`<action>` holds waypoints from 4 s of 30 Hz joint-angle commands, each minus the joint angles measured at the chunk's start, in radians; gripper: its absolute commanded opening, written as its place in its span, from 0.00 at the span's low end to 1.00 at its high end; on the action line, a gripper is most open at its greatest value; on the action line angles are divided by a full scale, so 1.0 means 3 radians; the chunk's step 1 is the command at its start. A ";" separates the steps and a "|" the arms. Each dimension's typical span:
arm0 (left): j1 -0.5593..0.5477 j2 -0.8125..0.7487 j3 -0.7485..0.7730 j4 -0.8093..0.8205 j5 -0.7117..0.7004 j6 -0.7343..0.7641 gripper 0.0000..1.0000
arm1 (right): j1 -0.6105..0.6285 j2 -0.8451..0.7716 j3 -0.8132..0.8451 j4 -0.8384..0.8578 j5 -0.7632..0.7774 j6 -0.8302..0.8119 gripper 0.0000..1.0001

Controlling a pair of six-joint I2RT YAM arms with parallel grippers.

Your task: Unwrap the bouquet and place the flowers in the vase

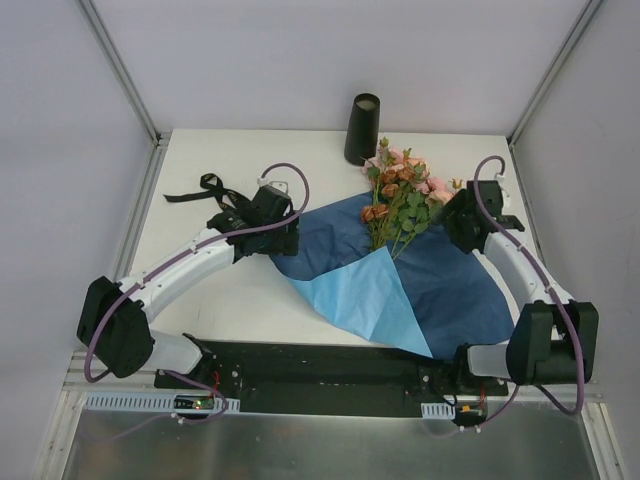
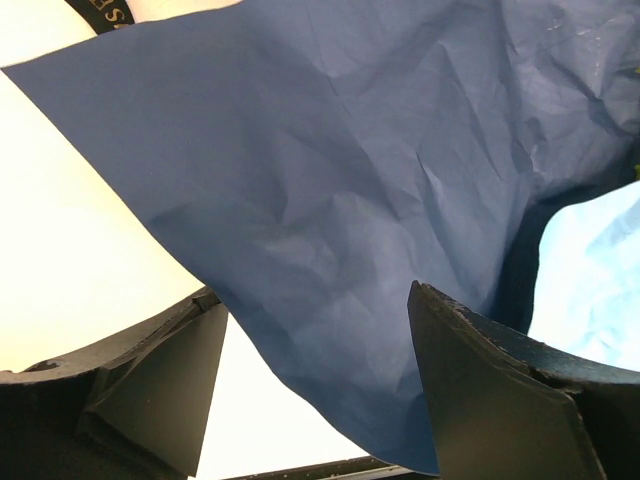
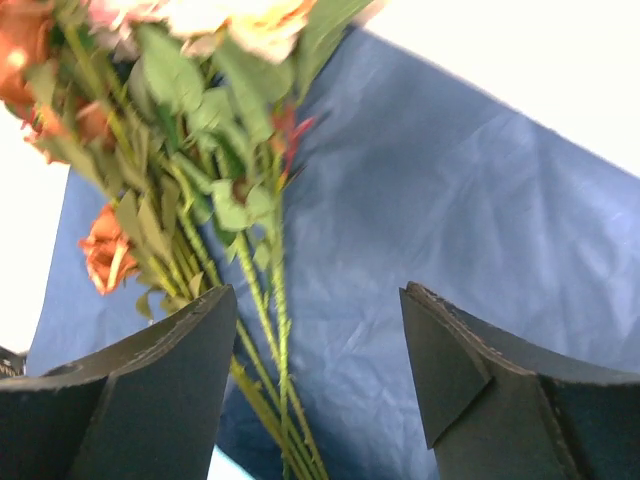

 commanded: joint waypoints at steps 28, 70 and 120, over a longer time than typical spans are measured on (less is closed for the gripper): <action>0.0058 0.0234 0.0005 -0.0050 0.0039 -0.0103 0.06 | -0.1712 0.1574 0.0846 -0.0494 -0.1906 -0.1800 0.79; 0.0069 0.0423 0.0051 -0.0020 0.0167 -0.0282 0.07 | -0.1650 0.2004 0.1015 -0.0602 -0.2310 -0.1816 0.74; 0.0334 0.0224 0.0322 -0.0214 0.0412 -0.0036 0.44 | -0.0362 0.0450 0.0040 -0.0178 -0.1440 -0.0645 0.27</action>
